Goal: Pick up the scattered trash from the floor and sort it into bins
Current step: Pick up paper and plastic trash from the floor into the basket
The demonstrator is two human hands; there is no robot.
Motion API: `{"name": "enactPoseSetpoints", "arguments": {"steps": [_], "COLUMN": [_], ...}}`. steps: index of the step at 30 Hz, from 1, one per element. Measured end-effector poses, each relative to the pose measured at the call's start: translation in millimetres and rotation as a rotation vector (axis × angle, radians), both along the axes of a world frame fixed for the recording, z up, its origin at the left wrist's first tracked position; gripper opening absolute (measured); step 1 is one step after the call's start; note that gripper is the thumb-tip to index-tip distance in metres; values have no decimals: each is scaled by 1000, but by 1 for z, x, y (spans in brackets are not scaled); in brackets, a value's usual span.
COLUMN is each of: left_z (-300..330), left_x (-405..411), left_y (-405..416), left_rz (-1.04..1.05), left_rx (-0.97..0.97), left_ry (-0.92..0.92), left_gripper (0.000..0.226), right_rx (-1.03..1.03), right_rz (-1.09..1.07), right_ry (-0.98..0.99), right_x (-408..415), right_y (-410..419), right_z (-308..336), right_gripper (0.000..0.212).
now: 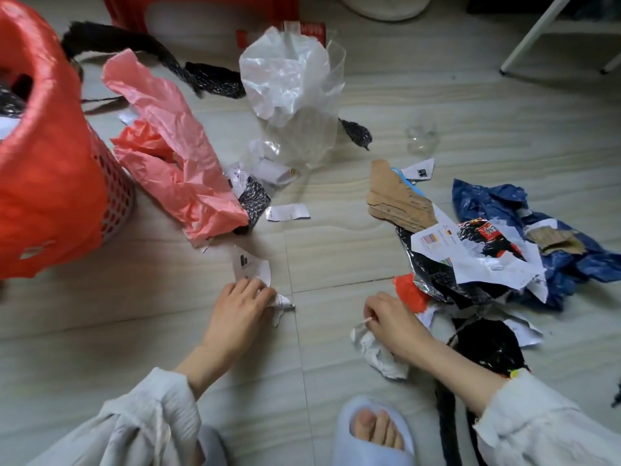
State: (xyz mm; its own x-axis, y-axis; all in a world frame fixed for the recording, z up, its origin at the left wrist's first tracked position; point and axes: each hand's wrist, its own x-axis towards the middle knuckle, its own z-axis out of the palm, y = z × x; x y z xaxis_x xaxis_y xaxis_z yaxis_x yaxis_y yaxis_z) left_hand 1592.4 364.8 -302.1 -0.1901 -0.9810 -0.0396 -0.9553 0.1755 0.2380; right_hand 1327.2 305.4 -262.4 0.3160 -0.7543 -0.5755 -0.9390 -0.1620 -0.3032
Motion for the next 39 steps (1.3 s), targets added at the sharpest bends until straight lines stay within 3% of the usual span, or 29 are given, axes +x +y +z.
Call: {"name": "enactPoseSetpoints", "arguments": {"steps": [3, 6, 13, 17, 21, 24, 28, 36, 39], "left_z": [8, 17, 36, 39, 33, 26, 25, 19, 30], "left_x": [4, 12, 32, 26, 18, 16, 11, 12, 19], "left_y": [0, 1, 14, 20, 25, 24, 10, 9, 4], "left_rz": [-1, 5, 120, 118, 68, 61, 141, 136, 121], "left_rx": [99, 161, 208, 261, 359, 341, 435, 394, 226], "left_ry": [-3, 24, 181, 250, 264, 215, 155, 141, 189], "left_gripper": [29, 35, 40, 35, 41, 45, 40, 35, 29], "right_rx": [-61, -93, -270, -232, -273, -382, -346, -307, -321], "right_rz": [-125, -137, 117, 307, 296, 301, 299, 117, 28], "right_ry": [-176, -224, -245, -97, -31, -78, -139, -198, -262], "right_x": [22, 42, 108, 137, 144, 145, 136, 107, 107], "right_y": [-12, -25, -87, -125, -126, -110, -93, -73, -75], "right_z": [5, 5, 0, -12, -23, -28, -31, -19, 1], "right_gripper": [7, 9, 16, 21, 23, 21, 24, 18, 19]}}
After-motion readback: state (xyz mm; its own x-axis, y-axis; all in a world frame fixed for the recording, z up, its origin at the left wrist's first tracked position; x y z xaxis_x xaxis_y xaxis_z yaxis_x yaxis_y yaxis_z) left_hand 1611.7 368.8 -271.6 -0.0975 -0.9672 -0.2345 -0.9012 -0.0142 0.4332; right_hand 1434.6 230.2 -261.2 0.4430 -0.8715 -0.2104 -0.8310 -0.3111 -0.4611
